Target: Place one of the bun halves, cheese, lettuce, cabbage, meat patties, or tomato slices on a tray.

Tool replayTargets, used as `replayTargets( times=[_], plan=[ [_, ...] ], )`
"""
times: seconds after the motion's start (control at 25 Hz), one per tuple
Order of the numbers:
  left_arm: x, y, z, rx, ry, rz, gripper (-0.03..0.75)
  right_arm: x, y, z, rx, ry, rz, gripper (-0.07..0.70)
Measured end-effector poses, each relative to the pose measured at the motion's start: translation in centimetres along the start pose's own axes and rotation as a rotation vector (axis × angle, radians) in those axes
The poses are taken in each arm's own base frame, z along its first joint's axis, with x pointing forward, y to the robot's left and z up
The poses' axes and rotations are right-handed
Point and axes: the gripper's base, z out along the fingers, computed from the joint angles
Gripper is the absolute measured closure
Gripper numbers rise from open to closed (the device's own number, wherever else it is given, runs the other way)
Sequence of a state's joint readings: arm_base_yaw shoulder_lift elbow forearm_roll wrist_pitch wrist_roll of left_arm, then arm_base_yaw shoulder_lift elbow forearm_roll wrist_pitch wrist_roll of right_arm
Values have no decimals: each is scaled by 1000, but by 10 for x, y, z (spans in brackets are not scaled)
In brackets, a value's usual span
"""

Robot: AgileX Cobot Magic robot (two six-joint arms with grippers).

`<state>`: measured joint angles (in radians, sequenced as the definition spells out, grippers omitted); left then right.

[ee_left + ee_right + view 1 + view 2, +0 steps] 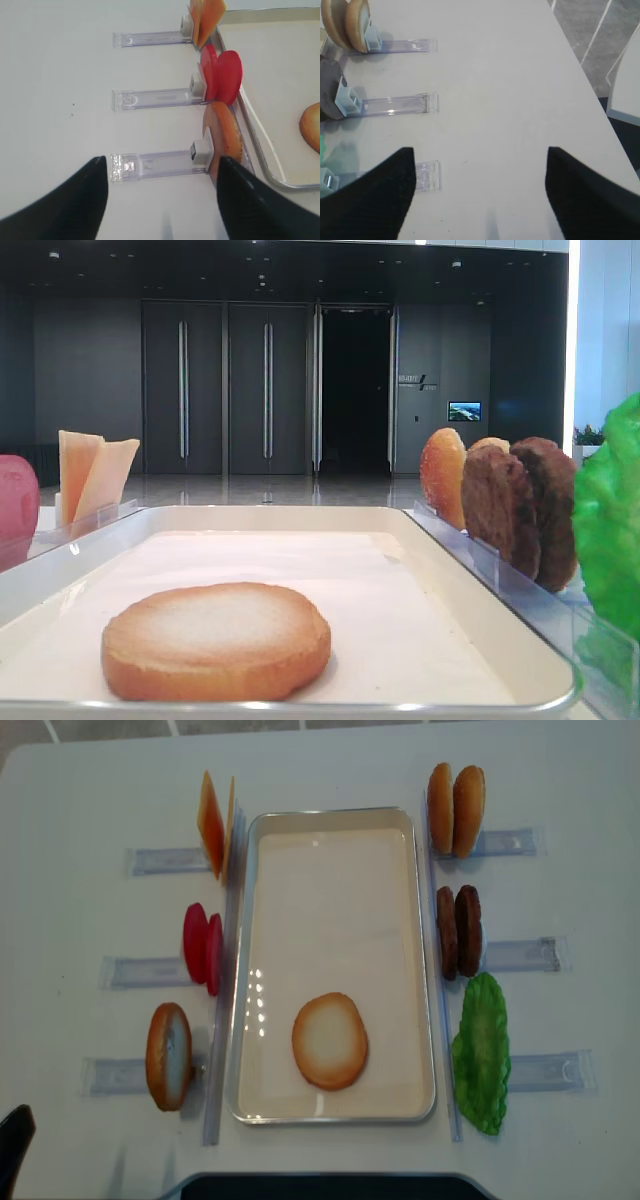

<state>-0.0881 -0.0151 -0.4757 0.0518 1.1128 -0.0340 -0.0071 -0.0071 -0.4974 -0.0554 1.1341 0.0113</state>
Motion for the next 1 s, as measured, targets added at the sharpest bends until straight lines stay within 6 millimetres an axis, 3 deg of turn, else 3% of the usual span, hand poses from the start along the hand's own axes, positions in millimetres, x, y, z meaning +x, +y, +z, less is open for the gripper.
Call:
replayTargets(
  times=[1.0],
  plan=[
    [0, 0, 0, 1, 0, 0, 197, 0, 0, 0, 0, 0, 0, 90]
  ],
)
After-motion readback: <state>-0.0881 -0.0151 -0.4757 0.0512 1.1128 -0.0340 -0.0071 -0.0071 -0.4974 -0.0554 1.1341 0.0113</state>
